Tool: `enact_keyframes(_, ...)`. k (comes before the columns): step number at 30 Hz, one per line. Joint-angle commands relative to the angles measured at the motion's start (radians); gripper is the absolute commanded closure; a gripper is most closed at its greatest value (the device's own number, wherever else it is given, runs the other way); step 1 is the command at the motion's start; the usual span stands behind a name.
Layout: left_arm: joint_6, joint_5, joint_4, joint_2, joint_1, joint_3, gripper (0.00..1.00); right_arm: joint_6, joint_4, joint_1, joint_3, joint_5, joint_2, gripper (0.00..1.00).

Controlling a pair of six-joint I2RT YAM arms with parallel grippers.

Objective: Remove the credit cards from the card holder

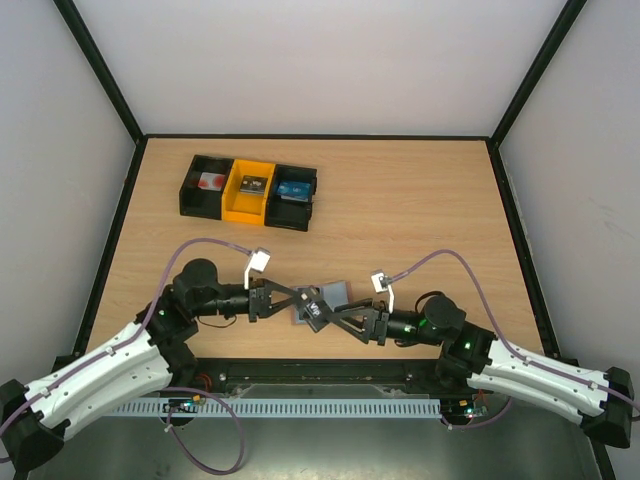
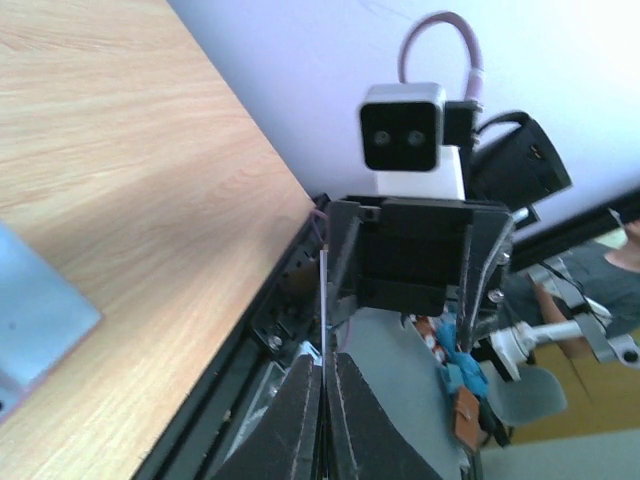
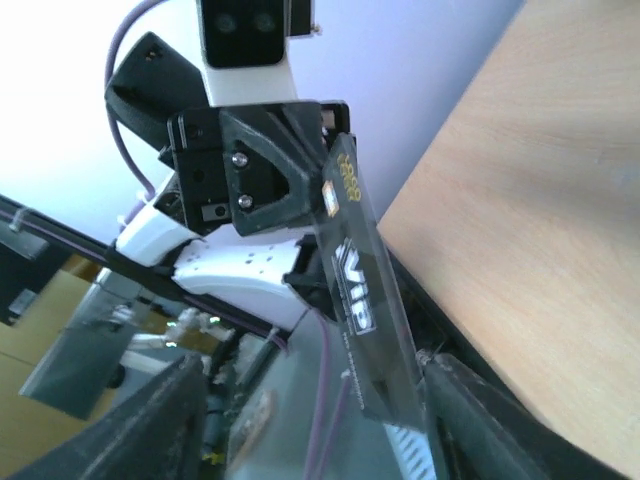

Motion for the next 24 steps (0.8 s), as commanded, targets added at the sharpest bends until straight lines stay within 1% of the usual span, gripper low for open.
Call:
enact_keyframes(1, 0.010, -0.143, -0.054, -0.022, 0.013, 0.037, 0.97, -0.016, -0.070, -0.002, 0.006, 0.080, -0.042, 0.33)
enact_keyframes(2, 0.009, -0.173, -0.067, -0.023, 0.014, 0.041, 0.97, -0.014, -0.082, -0.002, 0.010, 0.089, -0.043, 0.27)
enact_keyframes(4, 0.011, -0.265, -0.119, -0.022, 0.017, 0.066, 0.97, -0.013, -0.094, -0.002, 0.015, 0.098, -0.043, 0.12)
enact_keyframes(6, 0.014, -0.330, -0.141, -0.019, 0.021, 0.086, 0.97, -0.013, -0.105, -0.002, 0.017, 0.110, -0.044, 0.01)
enact_keyframes(10, 0.015, -0.495, -0.191, -0.010, 0.027, 0.135, 0.97, -0.021, -0.137, -0.002, 0.021, 0.149, -0.050, 0.02)
enact_keyframes(13, -0.006, -0.689, -0.317, 0.014, 0.038, 0.196, 0.97, -0.020, -0.139, -0.002, 0.017, 0.160, -0.053, 0.02)
enact_keyframes(15, -0.004, -0.781, -0.363, 0.035, 0.047, 0.224, 0.97, -0.016, -0.142, -0.002, 0.017, 0.166, -0.052, 0.02)
enact_keyframes(21, 0.030, -1.025, -0.386, 0.087, 0.108, 0.269, 0.97, -0.009, -0.134, -0.002, 0.011, 0.166, -0.054, 0.02)
enact_keyframes(24, 0.058, -1.091, -0.347, 0.125, 0.157, 0.293, 0.97, -0.010, -0.130, -0.002, 0.014, 0.164, -0.052, 0.02)
